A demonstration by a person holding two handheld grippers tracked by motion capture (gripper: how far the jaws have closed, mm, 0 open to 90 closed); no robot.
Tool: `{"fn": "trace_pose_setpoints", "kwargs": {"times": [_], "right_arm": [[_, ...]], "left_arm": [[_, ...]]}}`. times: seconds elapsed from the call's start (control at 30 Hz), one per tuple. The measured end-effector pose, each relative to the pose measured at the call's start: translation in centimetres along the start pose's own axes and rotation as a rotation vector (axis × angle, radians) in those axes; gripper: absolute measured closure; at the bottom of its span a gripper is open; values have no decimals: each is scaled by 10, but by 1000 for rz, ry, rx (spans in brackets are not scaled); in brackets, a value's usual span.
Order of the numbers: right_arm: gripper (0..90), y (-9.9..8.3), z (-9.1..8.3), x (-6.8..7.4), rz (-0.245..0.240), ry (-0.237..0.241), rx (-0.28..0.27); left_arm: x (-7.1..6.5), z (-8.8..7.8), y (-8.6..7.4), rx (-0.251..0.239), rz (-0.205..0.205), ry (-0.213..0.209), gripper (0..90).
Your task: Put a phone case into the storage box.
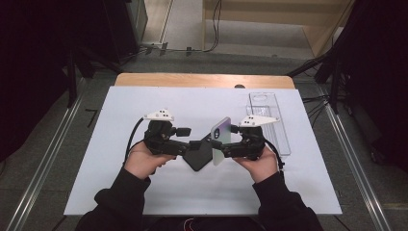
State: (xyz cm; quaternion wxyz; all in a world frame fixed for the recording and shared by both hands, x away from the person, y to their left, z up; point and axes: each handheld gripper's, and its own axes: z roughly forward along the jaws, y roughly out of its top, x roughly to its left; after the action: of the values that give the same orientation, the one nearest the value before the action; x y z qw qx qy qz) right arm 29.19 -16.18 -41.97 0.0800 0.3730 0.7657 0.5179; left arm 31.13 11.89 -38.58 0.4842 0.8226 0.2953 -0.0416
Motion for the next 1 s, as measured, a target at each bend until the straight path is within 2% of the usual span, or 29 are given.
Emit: {"fn": "trace_pose_setpoints", "kwargs": {"times": [0.17, 0.3, 0.33, 0.37, 0.5, 0.73, 0.9, 1.0], "right_arm": [[147, 3, -8, -6, -6, 42, 14], [147, 7, -14, -10, -11, 65, 23], [147, 7, -14, -10, -11, 65, 23], [147, 8, -16, -11, -10, 71, 28], [147, 11, -21, -15, -2, 89, 21], [147, 16, -33, -23, 21, 79, 17], [147, 19, -39, -28, 20, 70, 15], [147, 21, -43, -31, 30, 58, 19]], "left_arm": [[8, -2, -8, 11, 26, -18, 291], [17, -4, -21, 9, 47, -32, 291], [17, -4, -21, 9, 47, -32, 291], [19, -4, -26, 21, 83, -23, 291], [24, -7, -36, 28, 102, -9, 291], [32, -14, -54, 33, 95, 25, 291], [34, -17, -62, 40, 86, 39, 291], [34, -19, -67, 51, 84, 61, 293]]}}
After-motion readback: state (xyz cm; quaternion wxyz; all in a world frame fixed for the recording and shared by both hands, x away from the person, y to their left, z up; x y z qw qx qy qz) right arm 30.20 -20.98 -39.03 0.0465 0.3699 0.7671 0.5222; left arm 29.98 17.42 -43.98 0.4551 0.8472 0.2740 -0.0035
